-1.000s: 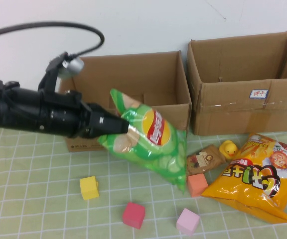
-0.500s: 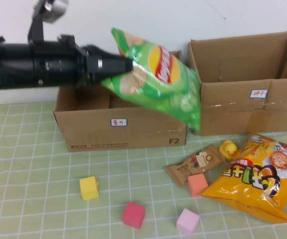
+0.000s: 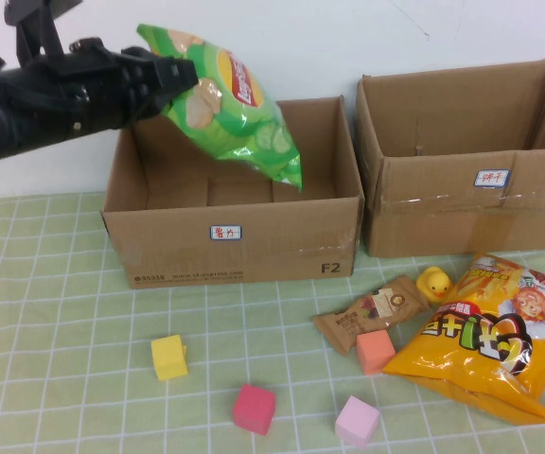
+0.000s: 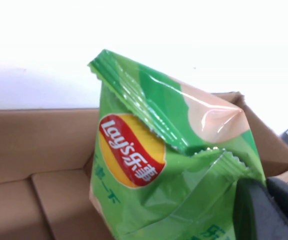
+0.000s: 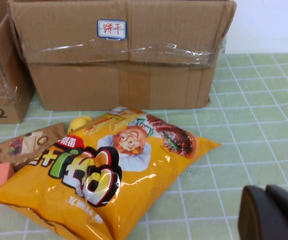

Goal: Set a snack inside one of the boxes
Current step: Place the potato chip in the potato chip box

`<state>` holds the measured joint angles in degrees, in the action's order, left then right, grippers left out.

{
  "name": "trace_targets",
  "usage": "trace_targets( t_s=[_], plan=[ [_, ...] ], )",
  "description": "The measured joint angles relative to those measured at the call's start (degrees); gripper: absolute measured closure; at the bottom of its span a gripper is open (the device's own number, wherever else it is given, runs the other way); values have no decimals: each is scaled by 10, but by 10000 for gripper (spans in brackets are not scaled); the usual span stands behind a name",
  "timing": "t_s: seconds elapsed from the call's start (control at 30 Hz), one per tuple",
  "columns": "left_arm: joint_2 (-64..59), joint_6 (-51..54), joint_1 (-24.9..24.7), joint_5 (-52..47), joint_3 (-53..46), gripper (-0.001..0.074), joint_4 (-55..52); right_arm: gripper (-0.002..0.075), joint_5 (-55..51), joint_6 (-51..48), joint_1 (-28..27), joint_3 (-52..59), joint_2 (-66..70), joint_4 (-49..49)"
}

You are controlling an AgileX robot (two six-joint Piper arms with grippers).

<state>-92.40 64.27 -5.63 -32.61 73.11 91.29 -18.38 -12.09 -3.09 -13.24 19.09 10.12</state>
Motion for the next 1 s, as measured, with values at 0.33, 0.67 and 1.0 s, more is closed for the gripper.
trace_targets(
  t_s=[0.33, 0.67, 1.0],
  plan=[
    [-23, 17, 0, 12, 0, 734, 27, 728, 0, 0, 0, 0, 0, 0],
    [-26, 164, 0, 78, 0, 731, 56, 728, 0, 0, 0, 0, 0, 0],
    [-44, 203, -1, 86, 0, 328, 63, 728, 0, 0, 0, 0, 0, 0]
  ],
)
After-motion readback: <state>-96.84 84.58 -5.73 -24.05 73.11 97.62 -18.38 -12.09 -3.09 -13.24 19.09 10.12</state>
